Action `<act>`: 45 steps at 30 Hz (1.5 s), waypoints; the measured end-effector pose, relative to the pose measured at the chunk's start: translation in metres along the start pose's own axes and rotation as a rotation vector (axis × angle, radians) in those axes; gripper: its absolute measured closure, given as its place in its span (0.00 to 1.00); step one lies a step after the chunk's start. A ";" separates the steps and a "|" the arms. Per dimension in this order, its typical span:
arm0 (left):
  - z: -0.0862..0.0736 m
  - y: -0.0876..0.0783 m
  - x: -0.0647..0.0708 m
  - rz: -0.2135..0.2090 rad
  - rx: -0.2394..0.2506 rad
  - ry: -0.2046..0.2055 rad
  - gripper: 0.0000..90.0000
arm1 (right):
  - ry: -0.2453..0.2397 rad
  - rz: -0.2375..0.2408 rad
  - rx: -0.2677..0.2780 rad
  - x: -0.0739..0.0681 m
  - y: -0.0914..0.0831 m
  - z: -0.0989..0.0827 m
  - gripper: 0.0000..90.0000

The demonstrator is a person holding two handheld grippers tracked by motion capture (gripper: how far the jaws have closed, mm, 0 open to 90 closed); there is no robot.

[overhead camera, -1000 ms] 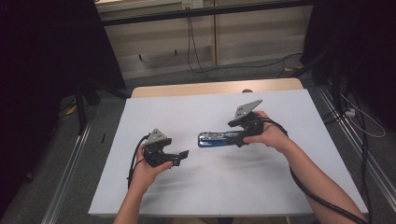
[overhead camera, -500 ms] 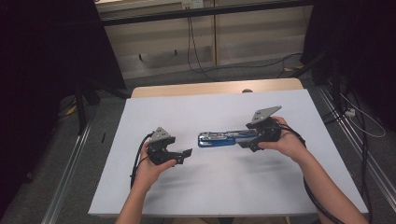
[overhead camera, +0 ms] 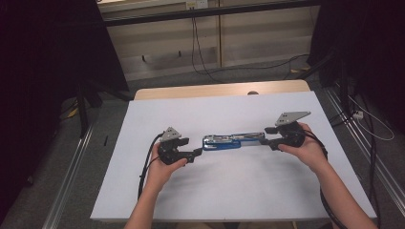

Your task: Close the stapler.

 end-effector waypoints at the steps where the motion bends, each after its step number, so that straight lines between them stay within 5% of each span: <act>1: 0.000 0.001 -0.001 0.007 0.001 0.005 0.35 | -0.001 -0.006 -0.008 0.000 0.001 -0.002 0.61; 5: 0.001 0.003 -0.003 0.011 0.013 0.006 0.51 | -0.023 -0.024 -0.041 0.000 0.003 -0.009 0.79; 11: -0.001 0.009 -0.004 0.018 0.008 0.009 0.80 | 0.006 -0.042 -0.049 0.005 -0.001 -0.018 0.98; 16: -0.004 0.016 -0.004 0.020 -0.013 0.012 0.97 | 0.034 -0.076 -0.065 0.011 0.000 -0.026 1.00; 25: -0.005 0.032 0.001 0.009 -0.036 0.024 1.00 | 0.038 -0.073 -0.116 0.010 0.011 -0.032 1.00; 45: -0.004 0.041 0.001 0.004 -0.038 0.031 1.00 | 0.033 -0.055 -0.109 0.010 0.015 -0.031 1.00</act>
Point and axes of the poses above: each handheld gripper's, and its own axes: y roughly forward along the jaws, z roughly out of its top, x roughly to its right, the point moved 2 cm from there along y, roughly forward along the jaws, and after that the axes turned 6 degrees about -y, right-handed, at the moved point
